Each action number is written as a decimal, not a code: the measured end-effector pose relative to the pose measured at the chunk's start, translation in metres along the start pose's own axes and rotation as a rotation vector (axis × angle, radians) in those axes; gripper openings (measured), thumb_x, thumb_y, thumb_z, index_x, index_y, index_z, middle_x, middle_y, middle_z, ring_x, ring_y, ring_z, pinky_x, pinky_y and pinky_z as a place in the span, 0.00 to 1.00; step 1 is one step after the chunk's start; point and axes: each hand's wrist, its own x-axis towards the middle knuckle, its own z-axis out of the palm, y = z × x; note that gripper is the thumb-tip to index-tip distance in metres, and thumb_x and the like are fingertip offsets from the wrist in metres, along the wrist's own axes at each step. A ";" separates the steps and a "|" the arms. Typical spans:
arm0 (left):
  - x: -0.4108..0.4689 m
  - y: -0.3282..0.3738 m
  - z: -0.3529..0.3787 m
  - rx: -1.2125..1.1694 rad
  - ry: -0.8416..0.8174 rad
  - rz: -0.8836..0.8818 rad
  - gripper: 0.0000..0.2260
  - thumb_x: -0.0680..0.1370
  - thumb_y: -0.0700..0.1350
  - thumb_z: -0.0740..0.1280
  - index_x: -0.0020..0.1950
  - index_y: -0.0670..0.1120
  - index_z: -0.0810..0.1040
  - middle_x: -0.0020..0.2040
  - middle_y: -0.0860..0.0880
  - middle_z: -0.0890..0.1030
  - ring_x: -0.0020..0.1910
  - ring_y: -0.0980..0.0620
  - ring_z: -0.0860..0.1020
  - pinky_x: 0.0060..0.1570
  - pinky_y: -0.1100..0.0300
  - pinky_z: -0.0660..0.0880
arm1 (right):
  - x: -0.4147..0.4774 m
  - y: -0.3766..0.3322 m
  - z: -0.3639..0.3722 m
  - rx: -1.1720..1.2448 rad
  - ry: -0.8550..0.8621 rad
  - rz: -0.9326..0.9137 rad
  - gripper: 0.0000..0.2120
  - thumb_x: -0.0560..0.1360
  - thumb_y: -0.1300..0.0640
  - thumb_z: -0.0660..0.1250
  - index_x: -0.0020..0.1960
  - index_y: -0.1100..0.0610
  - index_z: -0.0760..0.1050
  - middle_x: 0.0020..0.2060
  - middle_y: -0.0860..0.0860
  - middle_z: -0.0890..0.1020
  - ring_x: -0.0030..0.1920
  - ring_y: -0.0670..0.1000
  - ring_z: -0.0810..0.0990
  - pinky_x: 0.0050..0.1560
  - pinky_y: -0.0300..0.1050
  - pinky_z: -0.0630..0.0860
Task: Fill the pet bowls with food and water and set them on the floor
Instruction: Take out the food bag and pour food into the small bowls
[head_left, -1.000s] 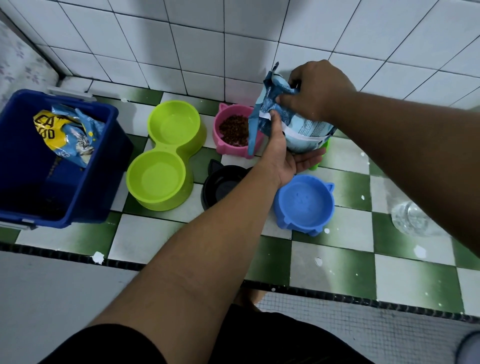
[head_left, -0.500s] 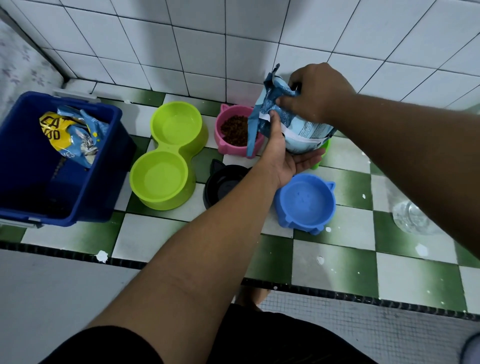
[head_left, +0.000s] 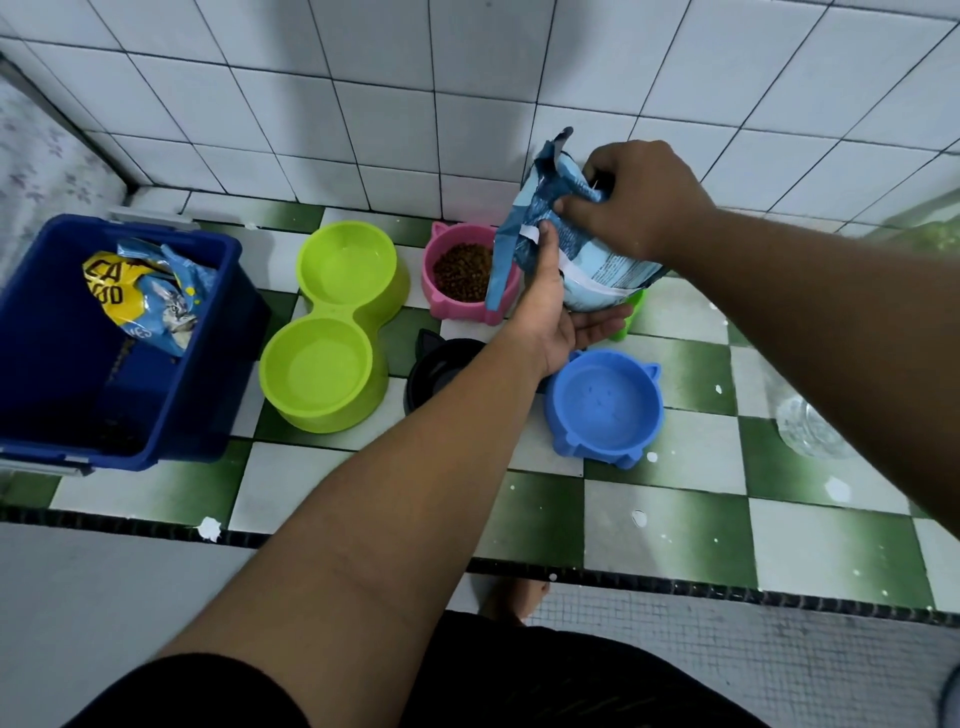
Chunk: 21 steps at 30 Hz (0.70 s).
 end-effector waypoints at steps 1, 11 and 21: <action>-0.001 0.000 0.000 0.016 0.008 0.009 0.42 0.73 0.79 0.52 0.61 0.45 0.81 0.51 0.39 0.87 0.41 0.46 0.86 0.37 0.56 0.83 | -0.002 0.001 0.000 0.019 0.011 -0.001 0.14 0.72 0.40 0.68 0.41 0.52 0.75 0.30 0.45 0.73 0.38 0.54 0.74 0.39 0.43 0.66; -0.007 0.011 0.004 0.126 0.073 0.060 0.37 0.75 0.77 0.53 0.65 0.49 0.79 0.50 0.44 0.88 0.46 0.44 0.87 0.36 0.58 0.82 | -0.011 0.001 -0.004 0.134 0.122 -0.001 0.15 0.72 0.41 0.69 0.42 0.53 0.75 0.36 0.49 0.79 0.38 0.52 0.75 0.40 0.43 0.68; 0.001 -0.001 0.041 0.158 0.031 0.051 0.39 0.74 0.78 0.53 0.67 0.49 0.78 0.50 0.43 0.88 0.44 0.45 0.87 0.37 0.57 0.82 | -0.030 0.031 -0.031 0.095 0.185 0.047 0.18 0.72 0.40 0.69 0.46 0.56 0.77 0.39 0.52 0.82 0.40 0.53 0.77 0.42 0.46 0.71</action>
